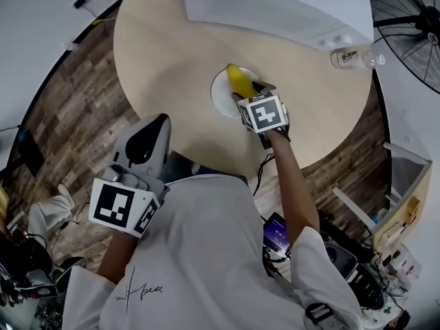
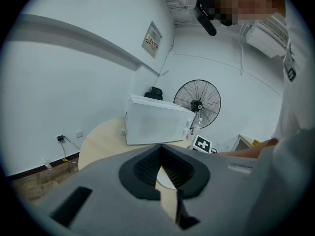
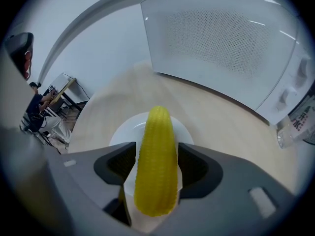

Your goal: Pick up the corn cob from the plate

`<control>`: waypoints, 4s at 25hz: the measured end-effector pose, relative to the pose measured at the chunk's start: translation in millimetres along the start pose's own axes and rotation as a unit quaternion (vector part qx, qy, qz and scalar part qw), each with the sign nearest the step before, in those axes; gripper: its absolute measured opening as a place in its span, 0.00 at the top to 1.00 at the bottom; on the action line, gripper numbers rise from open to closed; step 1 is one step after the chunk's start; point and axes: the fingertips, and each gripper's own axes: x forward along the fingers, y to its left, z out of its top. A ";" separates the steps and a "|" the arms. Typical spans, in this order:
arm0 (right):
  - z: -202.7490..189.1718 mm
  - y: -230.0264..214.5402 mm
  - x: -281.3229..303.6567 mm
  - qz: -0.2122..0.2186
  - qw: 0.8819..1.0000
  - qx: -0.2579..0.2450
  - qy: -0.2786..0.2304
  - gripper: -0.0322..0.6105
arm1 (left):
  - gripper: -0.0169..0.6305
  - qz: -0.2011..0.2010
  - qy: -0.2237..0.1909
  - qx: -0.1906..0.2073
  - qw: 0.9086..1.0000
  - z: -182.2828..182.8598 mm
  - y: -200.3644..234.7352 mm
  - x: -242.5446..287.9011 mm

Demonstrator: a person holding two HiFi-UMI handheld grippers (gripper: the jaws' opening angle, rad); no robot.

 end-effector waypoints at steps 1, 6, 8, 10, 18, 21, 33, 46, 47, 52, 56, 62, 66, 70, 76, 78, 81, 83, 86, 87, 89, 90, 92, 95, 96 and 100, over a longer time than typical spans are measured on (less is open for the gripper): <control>0.4 0.0 1.2 -0.001 1.000 -0.001 0.001 0.51 | 0.99 0.000 0.000 -0.001 1.000 -0.3 0.4 -0.4; 0.7 0.6 8.9 -0.009 1.000 -0.018 0.013 0.51 | 0.99 0.002 0.002 -0.005 1.000 -0.7 1.7 -0.7; 1.0 0.8 11.1 -0.014 0.999 -0.024 0.016 0.51 | 0.99 0.003 0.002 -0.005 1.000 -0.9 1.9 -0.2; 1.3 0.1 12.6 -0.018 0.999 -0.028 0.019 0.51 | 0.99 0.003 0.002 -0.007 1.000 -1.5 2.2 0.2; 1.6 -3.8 14.3 -0.033 0.999 -0.031 0.026 0.52 | 0.99 -0.001 0.003 -0.012 1.000 -2.8 2.9 -0.5; 3.7 -4.7 13.8 -0.042 0.998 -0.034 0.029 0.53 | 0.99 -0.004 0.002 -0.011 1.000 -1.5 2.8 -0.7; 0.4 -4.3 12.4 -0.046 0.998 -0.028 0.033 0.53 | 0.99 -0.010 0.000 -0.006 1.000 -1.2 1.7 -6.0; 0.2 -1.7 7.4 -0.035 0.999 -0.002 0.025 0.54 | 0.99 -0.015 -0.005 0.000 1.000 3.1 -1.1 -10.2; 0.4 -1.9 6.0 -0.036 0.999 -0.001 0.025 0.54 | 0.99 -0.015 -0.006 0.000 1.000 3.2 -1.0 -10.7; 1.7 -3.4 3.9 -0.038 0.999 0.002 0.018 0.54 | 0.99 -0.016 -0.007 0.002 1.000 4.7 -1.2 -11.4; 2.9 -5.5 -0.1 -0.041 0.999 0.007 0.014 0.54 | 0.99 -0.018 -0.009 0.004 1.000 6.3 -3.0 -10.6; 4.7 -5.7 -6.2 -0.041 0.999 0.019 0.004 0.54 | 0.99 -0.022 -0.012 0.006 1.000 6.8 -4.8 -12.6; 5.5 -4.2 -11.2 -0.042 0.999 0.028 -0.003 0.54 | 0.99 -0.024 -0.014 0.009 1.000 7.4 -6.0 -16.6; 7.2 -3.1 -15.9 -0.043 0.998 0.037 -0.010 0.54 | 0.99 -0.027 -0.016 0.011 0.999 8.6 -6.6 -19.2; 8.1 -1.0 -21.4 -0.045 0.998 0.041 -0.018 0.54 | 0.99 -0.031 -0.019 0.015 0.999 8.8 -8.0 -22.0; 9.2 -0.2 -23.5 -0.046 0.998 0.044 -0.021 0.54 | 0.99 -0.032 -0.020 0.016 0.999 9.4 -8.2 -23.1; 10.9 1.1 -27.0 -0.045 0.997 0.050 -0.029 0.54 | 0.99 -0.036 -0.022 0.018 0.999 9.7 -9.1 -24.4; 11.7 1.6 -29.8 -0.047 0.997 0.053 -0.033 0.54 | 0.99 -0.039 -0.022 0.020 0.999 10.1 -9.8 -25.0; 11.3 2.2 -33.1 -0.050 0.997 0.054 -0.036 0.54 | 0.99 -0.043 -0.024 0.023 0.999 11.6 -10.8 -25.8; 10.9 2.4 -33.7 -0.050 0.996 0.056 -0.038 0.54 | 0.99 -0.045 -0.025 0.024 0.998 12.0 -11.3 -26.0; 10.0 2.5 -36.2 -0.051 0.996 0.058 -0.041 0.54 | 0.99 -0.047 -0.026 0.025 0.998 12.8 -13.2 -26.2; 9.8 2.5 -38.2 -0.053 0.996 0.058 -0.041 0.54 | 0.99 -0.049 -0.027 0.026 0.998 13.3 -14.4 -26.3; 9.2 2.9 -42.3 -0.056 0.996 0.058 -0.042 0.54 | 0.99 -0.053 -0.029 0.026 0.998 14.2 -16.9 -27.2; 8.7 4.9 -47.5 -0.058 0.995 0.061 -0.048 0.54 | 0.99 -0.056 -0.032 0.026 0.998 14.3 -19.8 -30.0; 8.6 5.5 -48.8 -0.057 0.995 0.063 -0.050 0.54 | 0.99 -0.058 -0.033 0.025 0.997 14.0 -20.5 -30.6; 7.1 9.4 -53.4 -0.057 0.994 0.071 -0.056 0.54 | 0.99 -0.064 -0.032 0.028 0.997 13.6 -24.7 -32.8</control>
